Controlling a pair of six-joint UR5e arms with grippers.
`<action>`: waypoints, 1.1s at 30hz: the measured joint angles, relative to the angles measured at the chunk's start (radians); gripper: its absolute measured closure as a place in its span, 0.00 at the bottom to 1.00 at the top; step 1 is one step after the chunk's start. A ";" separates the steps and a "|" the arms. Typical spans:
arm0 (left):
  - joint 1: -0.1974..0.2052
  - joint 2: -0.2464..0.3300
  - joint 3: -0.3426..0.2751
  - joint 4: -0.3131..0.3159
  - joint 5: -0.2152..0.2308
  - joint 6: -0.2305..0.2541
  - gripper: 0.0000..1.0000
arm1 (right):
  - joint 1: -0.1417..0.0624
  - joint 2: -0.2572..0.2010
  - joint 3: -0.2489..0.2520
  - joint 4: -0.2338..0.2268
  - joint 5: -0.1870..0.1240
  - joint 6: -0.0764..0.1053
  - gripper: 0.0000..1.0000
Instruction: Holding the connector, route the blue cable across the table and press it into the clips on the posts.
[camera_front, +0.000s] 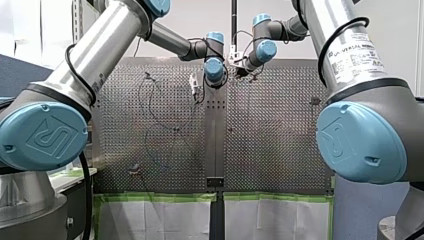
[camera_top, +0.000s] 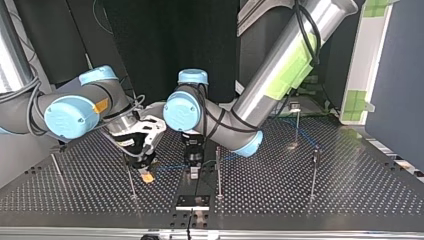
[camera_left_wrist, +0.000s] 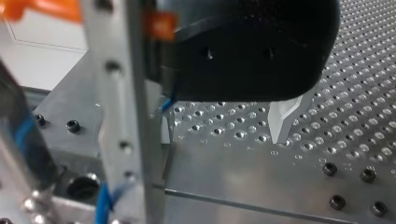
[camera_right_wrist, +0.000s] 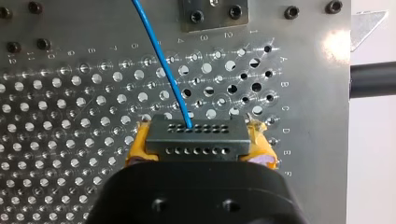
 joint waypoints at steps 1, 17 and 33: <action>0.001 0.000 0.000 -0.001 -0.002 0.000 0.02 | 0.000 0.000 0.000 0.000 0.000 0.000 1.00; -0.016 0.002 0.001 0.030 -0.101 0.027 0.59 | 0.000 0.000 0.000 0.002 0.000 0.002 1.00; -0.051 0.005 -0.016 -0.008 -0.166 -0.040 1.00 | 0.006 0.000 0.037 0.003 0.000 0.005 1.00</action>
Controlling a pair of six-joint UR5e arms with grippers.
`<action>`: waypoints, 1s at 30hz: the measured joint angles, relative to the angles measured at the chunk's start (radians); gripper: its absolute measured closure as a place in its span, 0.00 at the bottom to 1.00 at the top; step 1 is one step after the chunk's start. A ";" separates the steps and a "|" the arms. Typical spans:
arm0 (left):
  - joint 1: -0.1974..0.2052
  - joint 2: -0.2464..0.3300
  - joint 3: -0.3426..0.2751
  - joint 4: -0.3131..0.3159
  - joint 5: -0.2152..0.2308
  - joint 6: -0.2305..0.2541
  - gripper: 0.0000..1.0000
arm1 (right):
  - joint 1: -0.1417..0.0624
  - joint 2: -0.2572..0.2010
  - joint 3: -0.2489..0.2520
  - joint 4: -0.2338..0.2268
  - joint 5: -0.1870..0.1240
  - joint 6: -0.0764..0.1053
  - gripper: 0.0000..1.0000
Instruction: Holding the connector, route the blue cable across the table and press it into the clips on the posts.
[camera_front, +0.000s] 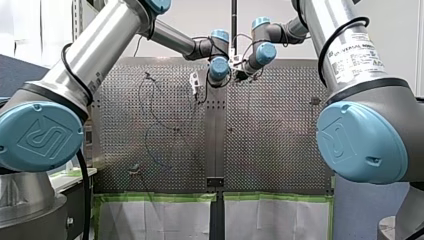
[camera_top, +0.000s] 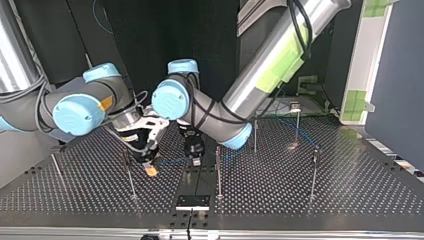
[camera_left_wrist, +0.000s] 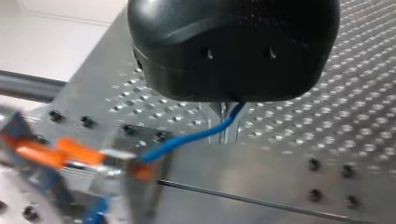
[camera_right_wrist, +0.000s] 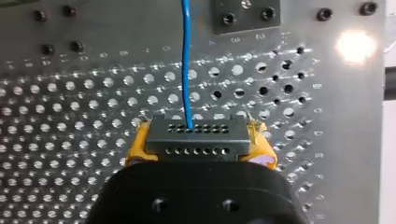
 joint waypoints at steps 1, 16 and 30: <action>-0.002 0.003 -0.008 -0.006 -0.008 -0.005 1.00 | 0.000 0.000 0.005 0.000 0.000 0.000 1.00; -0.029 0.113 -0.135 0.092 -0.037 -0.010 1.00 | -0.009 -0.010 0.137 -0.003 0.000 -0.018 1.00; -0.045 0.118 -0.260 0.218 0.043 -0.011 1.00 | -0.021 -0.050 0.259 -0.007 0.001 -0.038 1.00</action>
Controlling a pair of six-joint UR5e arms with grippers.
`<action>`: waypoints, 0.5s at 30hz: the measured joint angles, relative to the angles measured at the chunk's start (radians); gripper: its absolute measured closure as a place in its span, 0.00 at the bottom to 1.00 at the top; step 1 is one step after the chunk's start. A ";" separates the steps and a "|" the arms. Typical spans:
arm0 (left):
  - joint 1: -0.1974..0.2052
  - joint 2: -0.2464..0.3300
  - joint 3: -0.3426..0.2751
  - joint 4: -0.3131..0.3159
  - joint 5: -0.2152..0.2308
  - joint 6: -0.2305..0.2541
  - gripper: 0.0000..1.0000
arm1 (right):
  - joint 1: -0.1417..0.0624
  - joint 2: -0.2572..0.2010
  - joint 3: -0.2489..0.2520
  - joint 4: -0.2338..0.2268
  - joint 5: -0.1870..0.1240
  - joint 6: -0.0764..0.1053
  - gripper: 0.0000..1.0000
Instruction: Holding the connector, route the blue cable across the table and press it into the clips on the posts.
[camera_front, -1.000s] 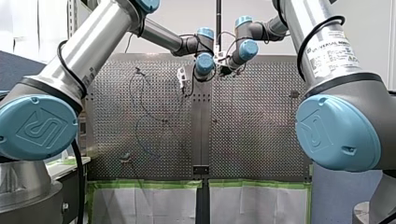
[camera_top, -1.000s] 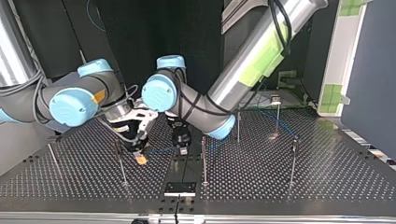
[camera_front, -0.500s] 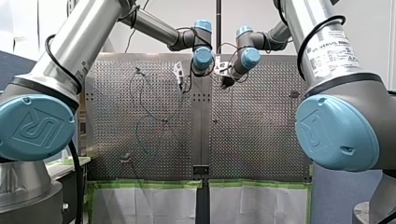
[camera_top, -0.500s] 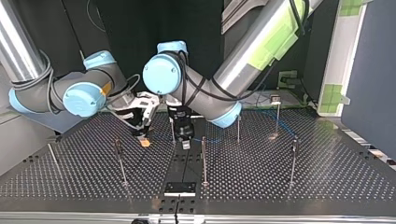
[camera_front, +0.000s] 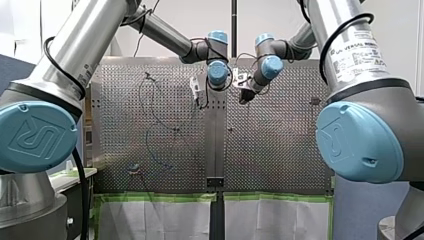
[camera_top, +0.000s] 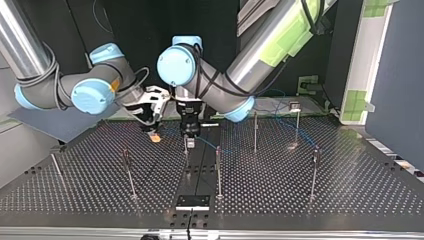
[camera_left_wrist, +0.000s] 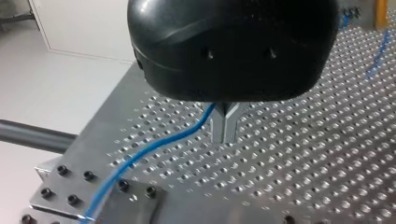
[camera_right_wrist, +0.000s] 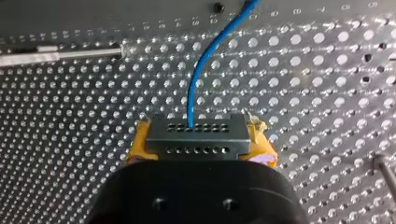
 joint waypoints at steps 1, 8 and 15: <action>0.002 0.000 -0.011 0.011 0.001 -0.003 1.00 | -0.002 -0.005 0.007 -0.001 0.000 0.000 1.00; 0.012 0.000 -0.068 0.068 0.009 -0.011 1.00 | -0.019 -0.012 0.045 -0.006 0.002 0.000 1.00; 0.007 -0.001 -0.127 0.128 0.050 0.015 1.00 | -0.027 -0.012 0.087 -0.023 0.005 -0.009 1.00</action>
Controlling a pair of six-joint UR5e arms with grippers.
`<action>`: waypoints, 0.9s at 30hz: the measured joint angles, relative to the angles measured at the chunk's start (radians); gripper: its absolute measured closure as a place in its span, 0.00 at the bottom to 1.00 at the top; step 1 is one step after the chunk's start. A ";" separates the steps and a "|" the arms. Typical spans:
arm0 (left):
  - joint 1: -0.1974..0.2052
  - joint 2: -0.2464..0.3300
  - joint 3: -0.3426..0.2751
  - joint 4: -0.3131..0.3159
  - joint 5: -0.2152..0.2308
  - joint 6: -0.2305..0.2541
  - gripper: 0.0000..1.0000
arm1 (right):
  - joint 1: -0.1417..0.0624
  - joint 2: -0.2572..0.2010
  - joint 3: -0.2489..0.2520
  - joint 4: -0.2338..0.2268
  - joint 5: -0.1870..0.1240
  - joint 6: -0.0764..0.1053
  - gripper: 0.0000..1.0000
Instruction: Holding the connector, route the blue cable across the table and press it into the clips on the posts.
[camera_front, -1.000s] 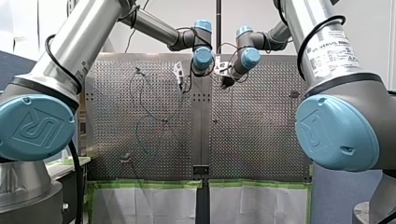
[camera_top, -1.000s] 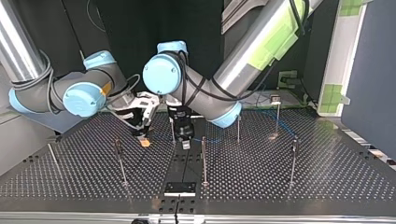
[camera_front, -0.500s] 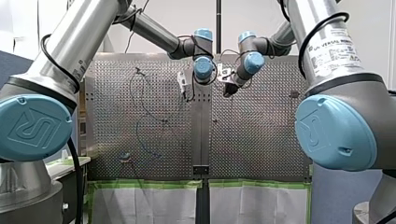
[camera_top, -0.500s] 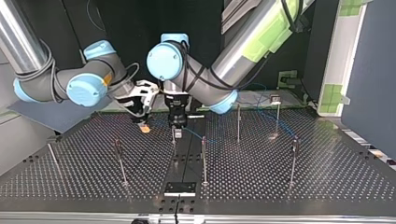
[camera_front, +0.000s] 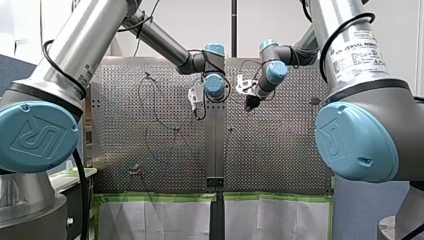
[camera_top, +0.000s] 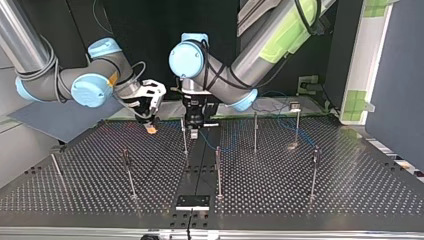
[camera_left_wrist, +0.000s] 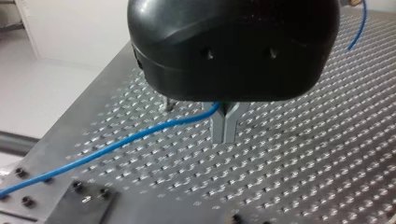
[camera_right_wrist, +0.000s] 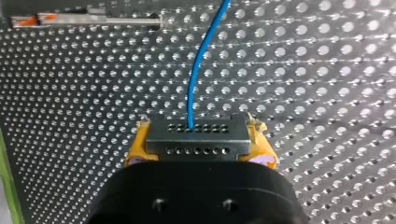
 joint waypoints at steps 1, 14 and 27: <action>-0.001 0.000 -0.009 0.010 0.005 0.003 1.00 | 0.000 0.000 0.004 -0.001 0.000 -0.002 1.00; 0.016 -0.028 -0.113 0.113 0.034 0.024 1.00 | -0.007 -0.002 0.054 -0.002 -0.009 -0.053 1.00; 0.035 -0.085 -0.219 0.164 0.082 0.026 1.00 | -0.009 -0.002 0.108 -0.003 -0.008 -0.087 1.00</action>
